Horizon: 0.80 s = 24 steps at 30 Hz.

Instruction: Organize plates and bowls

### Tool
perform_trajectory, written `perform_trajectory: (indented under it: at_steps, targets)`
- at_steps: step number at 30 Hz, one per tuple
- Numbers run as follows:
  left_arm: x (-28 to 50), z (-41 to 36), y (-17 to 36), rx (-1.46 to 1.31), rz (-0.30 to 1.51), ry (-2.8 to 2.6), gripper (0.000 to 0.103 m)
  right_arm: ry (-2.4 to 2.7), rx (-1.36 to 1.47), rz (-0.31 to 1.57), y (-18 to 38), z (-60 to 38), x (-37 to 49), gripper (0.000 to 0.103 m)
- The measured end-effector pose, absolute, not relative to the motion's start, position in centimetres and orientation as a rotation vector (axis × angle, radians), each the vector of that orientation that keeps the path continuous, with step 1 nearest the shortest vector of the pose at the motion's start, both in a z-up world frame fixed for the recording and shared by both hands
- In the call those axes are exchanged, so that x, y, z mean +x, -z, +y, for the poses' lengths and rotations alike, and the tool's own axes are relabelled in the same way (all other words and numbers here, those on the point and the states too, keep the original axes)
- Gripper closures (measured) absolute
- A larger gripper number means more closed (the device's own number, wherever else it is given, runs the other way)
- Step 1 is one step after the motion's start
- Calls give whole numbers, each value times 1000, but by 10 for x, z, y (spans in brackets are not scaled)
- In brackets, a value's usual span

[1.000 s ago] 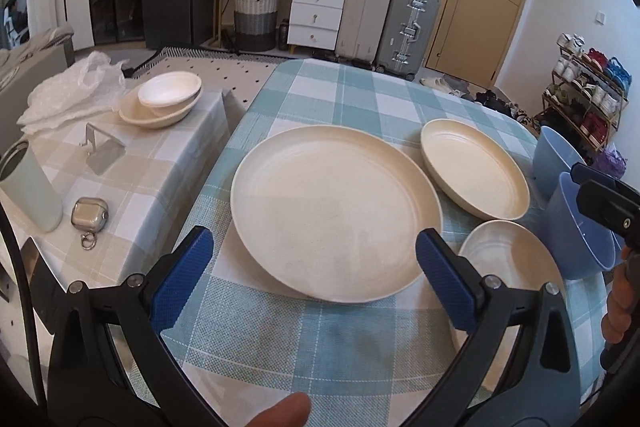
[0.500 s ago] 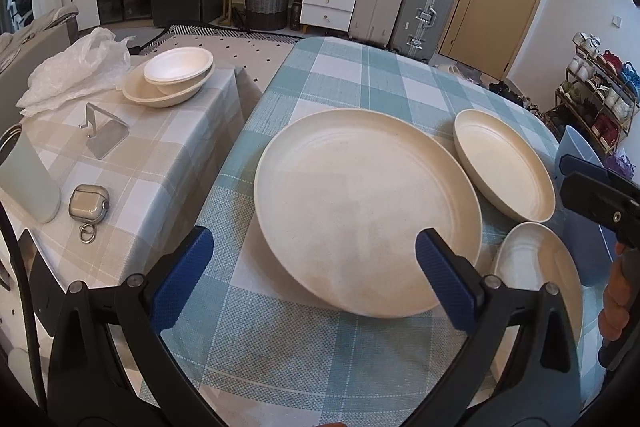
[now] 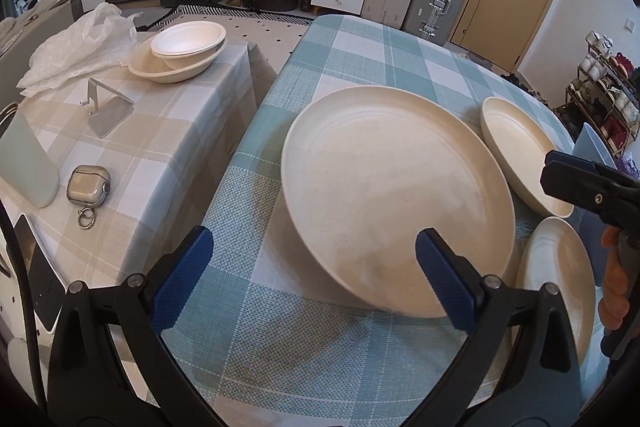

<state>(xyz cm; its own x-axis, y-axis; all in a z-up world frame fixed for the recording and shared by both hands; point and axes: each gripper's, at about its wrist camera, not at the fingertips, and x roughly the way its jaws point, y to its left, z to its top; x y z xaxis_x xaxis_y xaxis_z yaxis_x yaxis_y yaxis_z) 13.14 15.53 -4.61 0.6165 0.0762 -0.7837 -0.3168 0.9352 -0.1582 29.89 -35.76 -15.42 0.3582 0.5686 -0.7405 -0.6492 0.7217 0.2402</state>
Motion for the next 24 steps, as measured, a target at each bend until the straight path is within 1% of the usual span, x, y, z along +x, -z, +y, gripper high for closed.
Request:
perform_trajectory:
  at_steps: [3, 4, 5, 7, 10, 13, 15, 19, 21, 23, 24]
  targets:
    - [134, 158, 51, -300, 888, -234, 3, -797, -119, 932, 160, -352, 302, 12]
    - [135, 159, 52, -301, 892, -236, 4, -798, -126, 941, 162, -350, 303, 15]
    - [137, 159, 53, -303, 896, -236, 6, -796, -132, 952, 165, -348, 304, 18]
    - [140, 160, 56, -307, 905, -231, 10, -798, -134, 976, 172, -346, 305, 19]
    - [144, 160, 61, -316, 919, -220, 14, -788, -152, 1002, 181, -342, 309, 30]
    - [148, 160, 66, -323, 935, -209, 25, -761, -173, 1024, 190, -339, 313, 36]
    - [149, 159, 66, -311, 936, -210, 29, -756, -175, 1034, 194, -337, 314, 38]
    - [149, 160, 65, -313, 929, -211, 38, -744, -186, 1042, 200, -335, 315, 51]
    - [147, 161, 65, -315, 925, -213, 47, -727, -196, 1039, 202, -334, 315, 55]
    - [146, 163, 64, -317, 922, -218, 60, -717, -196, 1035, 202, -334, 315, 61]
    - [146, 163, 64, -317, 921, -215, 63, -710, -203, 1031, 202, -334, 314, 63]
